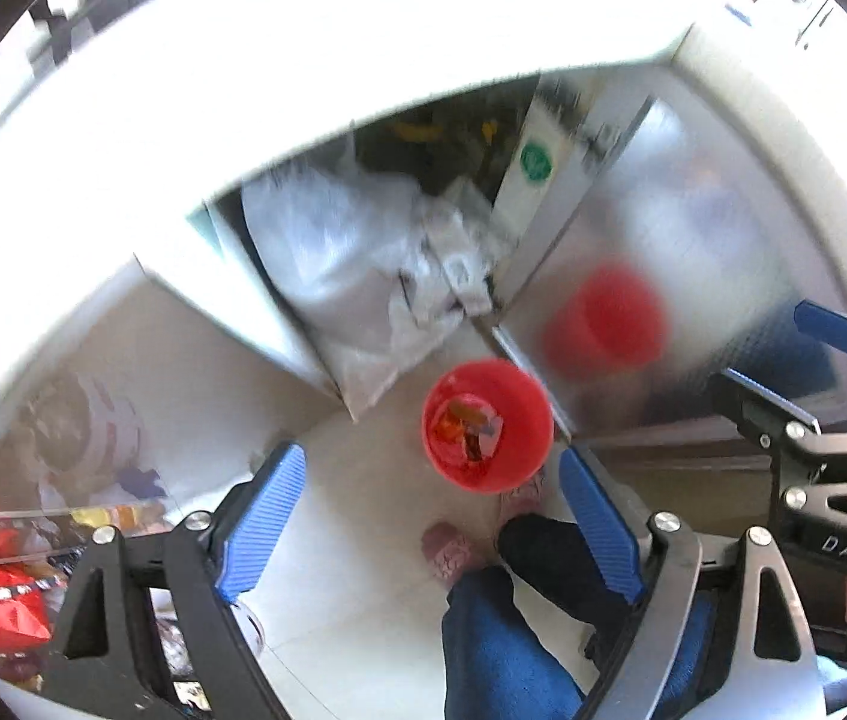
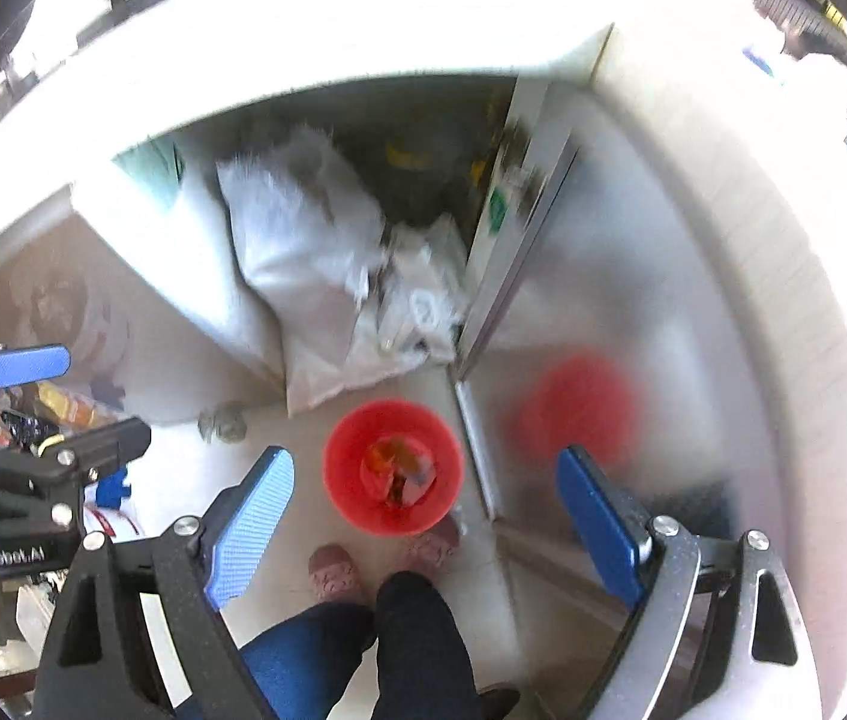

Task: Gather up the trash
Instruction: 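Raise both tools back up to the counter, then grasp the white plastic spoon by its bowl with the left tool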

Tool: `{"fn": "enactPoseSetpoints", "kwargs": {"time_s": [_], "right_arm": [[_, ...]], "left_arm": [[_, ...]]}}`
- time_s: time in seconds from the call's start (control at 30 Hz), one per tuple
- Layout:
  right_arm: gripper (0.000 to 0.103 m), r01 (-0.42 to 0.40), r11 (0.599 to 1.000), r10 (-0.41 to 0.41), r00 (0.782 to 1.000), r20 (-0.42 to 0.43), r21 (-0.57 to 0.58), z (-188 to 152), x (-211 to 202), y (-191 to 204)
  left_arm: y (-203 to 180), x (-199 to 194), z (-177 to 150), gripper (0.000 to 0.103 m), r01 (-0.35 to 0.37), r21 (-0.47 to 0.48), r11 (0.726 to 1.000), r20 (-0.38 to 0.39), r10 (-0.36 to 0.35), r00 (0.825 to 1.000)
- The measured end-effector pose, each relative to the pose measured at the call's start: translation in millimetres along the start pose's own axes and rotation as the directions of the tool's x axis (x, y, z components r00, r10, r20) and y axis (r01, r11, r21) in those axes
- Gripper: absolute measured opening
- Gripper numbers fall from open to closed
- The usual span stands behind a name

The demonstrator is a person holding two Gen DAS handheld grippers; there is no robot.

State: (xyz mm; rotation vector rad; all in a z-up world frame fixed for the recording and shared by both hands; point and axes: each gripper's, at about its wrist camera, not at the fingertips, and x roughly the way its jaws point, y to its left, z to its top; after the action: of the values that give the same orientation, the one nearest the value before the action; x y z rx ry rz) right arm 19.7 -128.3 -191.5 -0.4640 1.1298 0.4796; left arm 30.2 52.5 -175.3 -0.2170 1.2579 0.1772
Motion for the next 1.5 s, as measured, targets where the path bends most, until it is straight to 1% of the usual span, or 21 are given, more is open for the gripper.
{"fn": "enactPoseSetpoints", "kwargs": {"time_s": [0.13, 0.2, 0.23, 0.37, 0.53, 0.67, 0.73, 0.8, 0.87, 0.97, 1.17, 1.33, 1.43, 1.5], "right_arm": [[0.089, 0.024, 0.999, -0.026, 0.997, 0.075, 0.034, 23.1, -39.8, -17.0], [0.091, 0.029, 0.998, -0.036, 0.994, 0.102, 0.064, 32.5, -57.4, -25.1], [0.095, 0.03, 0.996, -0.039, 0.992, 0.117, 0.079, 37.2, -65.4, -31.5], [0.096, 0.039, 0.991, -0.059, 0.986, 0.156, 0.127, 59.7, -86.9, -58.1], [0.096, 0.062, 0.983, -0.098, 0.974, 0.204, 0.173, 97.9, -102.5, -97.1], [0.096, 0.071, 0.977, -0.118, 0.967, 0.227, 0.203, 132.2, -101.8, -129.3], [0.096, 0.068, 0.972, -0.122, 0.965, 0.234, 0.224, 143.7, -104.6, -146.0], [0.098, 0.057, 0.968, -0.116, 0.964, 0.239, 0.243, 159.7, -104.3, -163.6], [0.099, 0.044, 0.967, -0.104, 0.967, 0.231, 0.25, 180.0, -96.9, -178.0], [0.099, 0.032, 0.965, -0.092, 0.971, 0.221, 0.26, 201.7, -89.2, -192.1], [0.099, 0.063, 0.957, -0.12, 0.975, 0.188, 0.284, 231.6, -71.9, -210.9], [0.099, 0.082, 0.942, -0.13, 0.984, 0.126, 0.326, 250.2, -45.4, -223.6], [0.099, 0.111, 0.93, -0.149, 0.985, 0.085, 0.351, 255.9, -30.7, -225.1], [0.099, 0.128, 0.92, -0.16, 0.985, 0.057, 0.371, 257.7, -22.2, -225.5]], "left_arm": [[-12.5, -42.9, 33.5, 0.086, -0.011, 0.034, 0.999, 0.077, 0.008, 0.997], [-20.7, -59.4, 53.5, 0.087, -0.018, 0.055, 0.998, 0.117, 0.012, 0.993], [-24.5, -68.9, 63.1, 0.088, -0.023, 0.065, 0.998, 0.139, 0.014, 0.99], [-44.2, -91.0, 109.1, 0.09, -0.037, 0.119, 0.992, 0.2, 0.012, 0.98], [-67.8, -101.2, 173.0, 0.093, -0.04, 0.155, 0.987, 0.248, 0.0, 0.969], [-89.7, -102.5, 226.5, 0.094, -0.029, 0.174, 0.984, 0.247, -0.015, 0.969], [-99.0, -98.0, 254.4, 0.094, -0.049, 0.188, 0.981, 0.251, 0.0, 0.968], [-105.6, -97.6, 272.6, 0.094, -0.08, 0.19, 0.979, 0.265, 0.028, 0.964], [-108.7, -94.8, 294.8, 0.094, -0.09, 0.188, 0.978, 0.259, 0.038, 0.965], [-112.4, -85.4, 326.6, 0.094, -0.102, 0.185, 0.977, 0.253, 0.053, 0.966], [-113.6, -54.8, 373.1, 0.094, -0.094, 0.191, 0.977, 0.203, 0.054, 0.978], [-116.6, -15.2, 396.5, 0.094, -0.082, 0.258, 0.963, 0.13, 0.05, 0.99], [-115.4, 8.3, 406.7, 0.094, -0.048, 0.293, 0.955, 0.078, 0.026, 0.997], [-115.8, 23.4, 411.4, 0.094, -0.034, 0.326, 0.945, 0.048, 0.02, 0.999]]}}
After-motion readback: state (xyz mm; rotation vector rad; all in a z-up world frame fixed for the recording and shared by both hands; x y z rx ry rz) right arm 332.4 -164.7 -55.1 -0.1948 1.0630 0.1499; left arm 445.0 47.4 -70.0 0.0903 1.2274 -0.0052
